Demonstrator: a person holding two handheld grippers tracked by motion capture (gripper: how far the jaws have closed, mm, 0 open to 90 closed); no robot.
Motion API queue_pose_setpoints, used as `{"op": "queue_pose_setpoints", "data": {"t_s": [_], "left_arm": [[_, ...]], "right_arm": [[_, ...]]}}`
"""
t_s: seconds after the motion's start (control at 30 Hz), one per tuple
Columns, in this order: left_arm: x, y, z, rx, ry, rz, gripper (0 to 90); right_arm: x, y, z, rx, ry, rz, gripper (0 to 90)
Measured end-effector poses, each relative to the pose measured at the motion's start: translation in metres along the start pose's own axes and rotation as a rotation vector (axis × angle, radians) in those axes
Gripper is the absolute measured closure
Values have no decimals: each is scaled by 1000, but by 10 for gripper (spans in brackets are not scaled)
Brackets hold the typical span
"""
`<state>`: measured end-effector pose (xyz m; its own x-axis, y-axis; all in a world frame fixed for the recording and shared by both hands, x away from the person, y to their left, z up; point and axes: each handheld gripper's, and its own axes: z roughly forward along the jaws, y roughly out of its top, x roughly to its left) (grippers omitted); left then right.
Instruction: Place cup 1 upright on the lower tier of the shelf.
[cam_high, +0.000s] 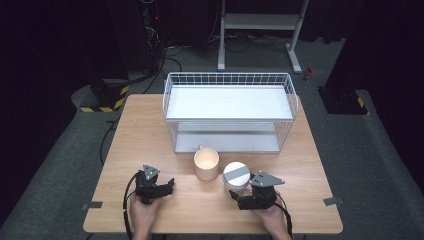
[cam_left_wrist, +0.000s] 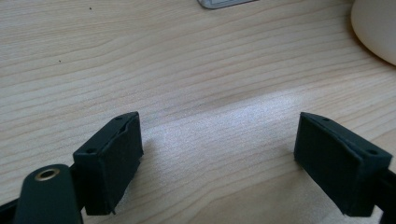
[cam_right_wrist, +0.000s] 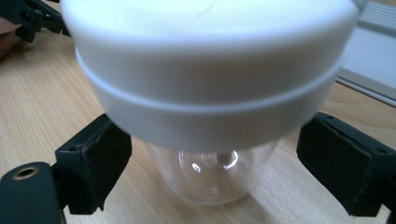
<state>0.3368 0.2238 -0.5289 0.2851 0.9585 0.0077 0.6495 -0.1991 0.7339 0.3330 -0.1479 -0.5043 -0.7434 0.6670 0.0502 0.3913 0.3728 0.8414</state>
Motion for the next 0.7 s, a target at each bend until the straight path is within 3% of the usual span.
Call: {"op": "queue_pose_setpoints", "data": {"t_s": [0.27,0.7], "left_arm": [[0,0,0,0,0,0,156],[0,0,0,-1,0,1,156]], "right_arm": [[4,5,10,2,-20,-21,128],[6,6,13,-22,-42,-48,183]]}}
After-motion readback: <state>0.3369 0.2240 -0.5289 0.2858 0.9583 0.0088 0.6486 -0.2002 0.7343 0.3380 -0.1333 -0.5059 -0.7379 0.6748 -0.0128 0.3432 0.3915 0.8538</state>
